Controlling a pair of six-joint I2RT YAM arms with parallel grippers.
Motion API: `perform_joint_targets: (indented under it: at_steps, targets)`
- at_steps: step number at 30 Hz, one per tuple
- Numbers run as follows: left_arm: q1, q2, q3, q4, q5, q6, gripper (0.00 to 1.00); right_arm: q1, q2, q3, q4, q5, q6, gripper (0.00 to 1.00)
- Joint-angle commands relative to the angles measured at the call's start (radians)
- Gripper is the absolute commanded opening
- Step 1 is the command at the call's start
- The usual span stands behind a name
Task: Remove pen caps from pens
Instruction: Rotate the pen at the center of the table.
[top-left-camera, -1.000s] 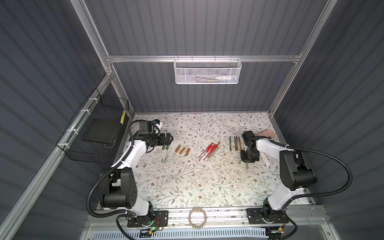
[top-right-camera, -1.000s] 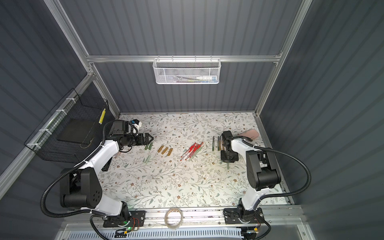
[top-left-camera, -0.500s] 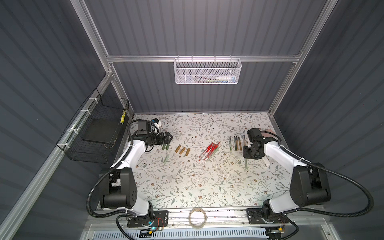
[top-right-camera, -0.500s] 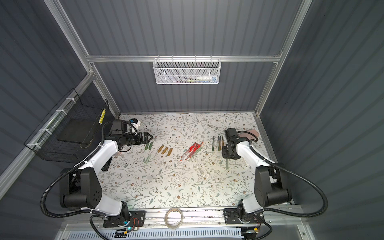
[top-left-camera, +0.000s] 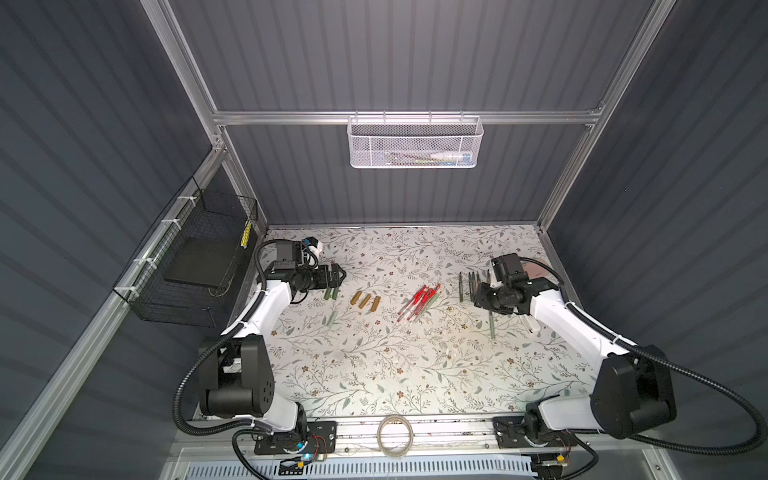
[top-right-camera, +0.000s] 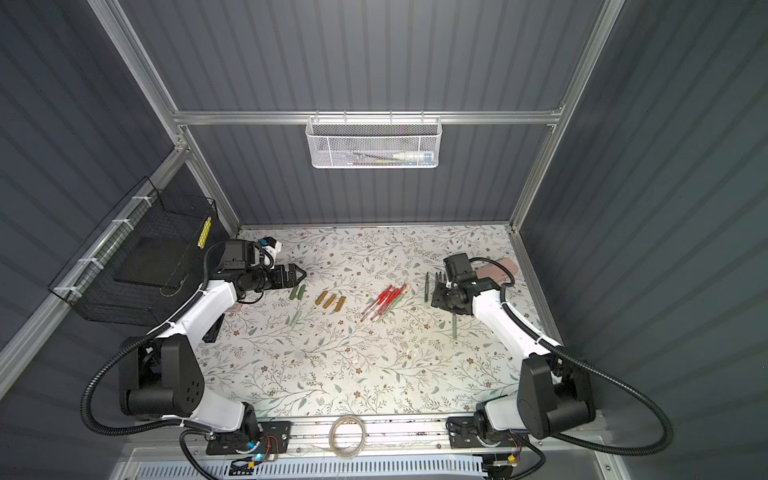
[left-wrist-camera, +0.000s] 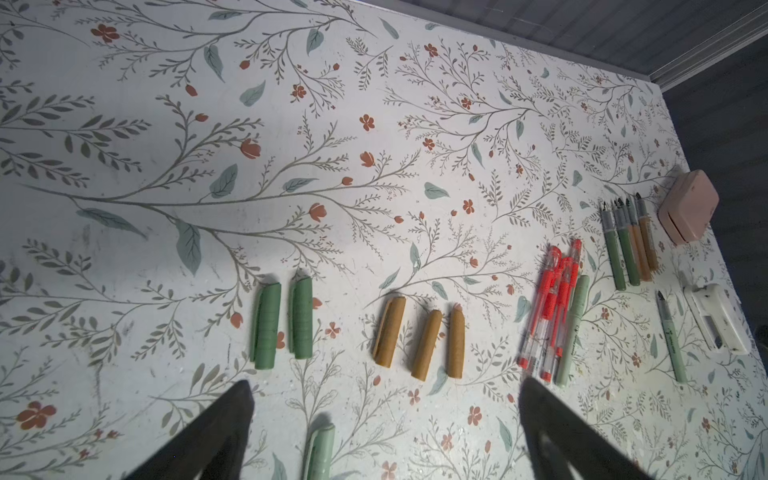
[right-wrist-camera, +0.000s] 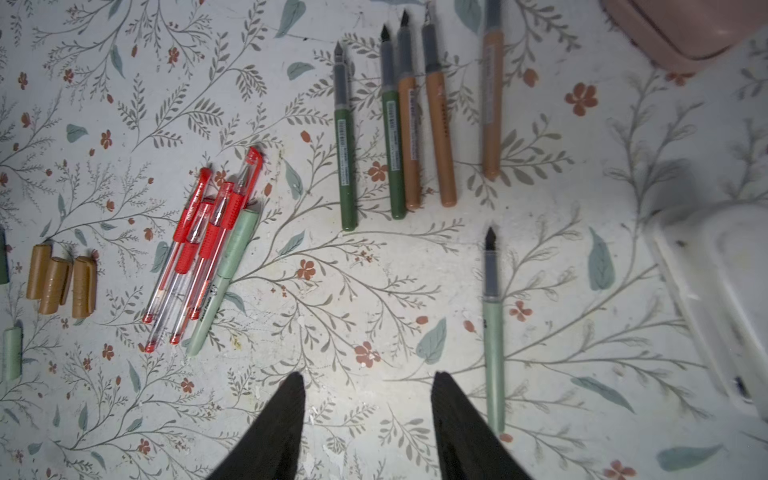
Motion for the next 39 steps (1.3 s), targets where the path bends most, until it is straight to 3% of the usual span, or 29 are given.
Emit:
perform_joint_targets:
  at_steps: [1, 5, 14, 28, 39]
  targets:
    - [0.009, 0.013, 0.010, -0.006, 0.018, -0.010, 1.00, 0.049, 0.041, 0.001, 0.047, 0.005, 0.071, 0.56]
    - [0.009, 0.013, 0.004, 0.002, 0.020, -0.009, 1.00, 0.111, 0.116, 0.039, 0.064, 0.028, 0.093, 0.59]
    - [0.014, 0.012, 0.008, -0.005, 0.019, -0.010, 1.00, 0.212, 0.307, 0.173, 0.065, 0.050, 0.105, 0.57]
    - [0.029, 0.004, 0.006, -0.003, 0.018, -0.013, 1.00, 0.253, 0.517, 0.337, 0.076, 0.033, 0.113, 0.56]
    - [0.038, 0.014, -0.001, 0.009, 0.030, -0.020, 1.00, 0.281, 0.575, 0.344, 0.071, 0.036, 0.115, 0.52]
